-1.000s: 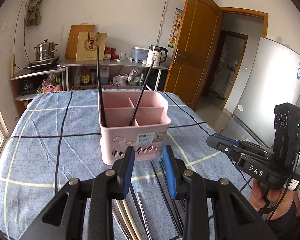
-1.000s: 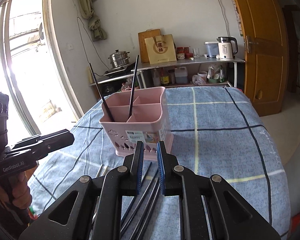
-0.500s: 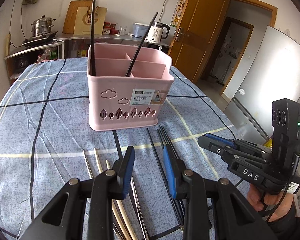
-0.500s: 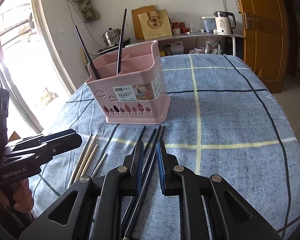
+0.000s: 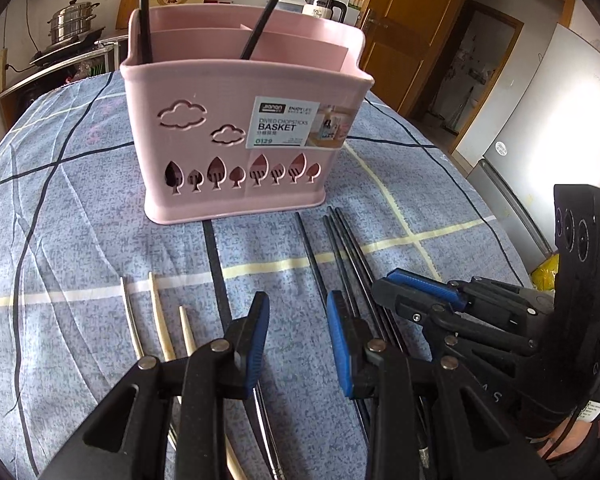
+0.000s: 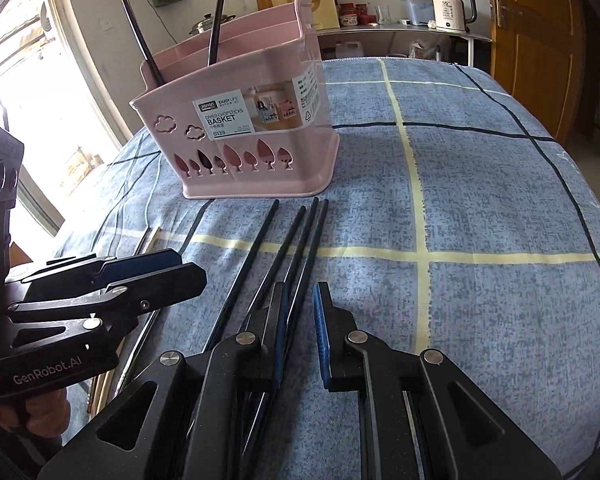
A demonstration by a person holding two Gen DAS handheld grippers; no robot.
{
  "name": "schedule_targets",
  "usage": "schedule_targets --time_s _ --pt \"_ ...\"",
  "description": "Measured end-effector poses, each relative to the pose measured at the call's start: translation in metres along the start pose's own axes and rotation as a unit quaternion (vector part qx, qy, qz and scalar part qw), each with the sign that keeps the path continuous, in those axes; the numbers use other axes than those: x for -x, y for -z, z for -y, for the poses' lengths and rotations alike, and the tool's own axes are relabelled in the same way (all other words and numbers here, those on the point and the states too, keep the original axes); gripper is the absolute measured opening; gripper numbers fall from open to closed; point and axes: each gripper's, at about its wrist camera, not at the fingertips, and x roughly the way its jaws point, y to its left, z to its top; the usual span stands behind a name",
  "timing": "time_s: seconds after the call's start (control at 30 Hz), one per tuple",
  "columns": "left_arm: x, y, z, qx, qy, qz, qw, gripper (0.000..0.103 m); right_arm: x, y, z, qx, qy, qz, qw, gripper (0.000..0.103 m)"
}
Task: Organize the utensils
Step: 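Move both grippers back down to the remaining black chopsticks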
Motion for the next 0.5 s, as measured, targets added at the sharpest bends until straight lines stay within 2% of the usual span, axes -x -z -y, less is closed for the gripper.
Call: schedule_targets --time_s 0.5 --pt "-0.028 -0.013 0.015 -0.02 -0.023 -0.018 0.9994 0.031 0.0 -0.001 0.006 0.01 0.029 -0.008 1.0 0.011"
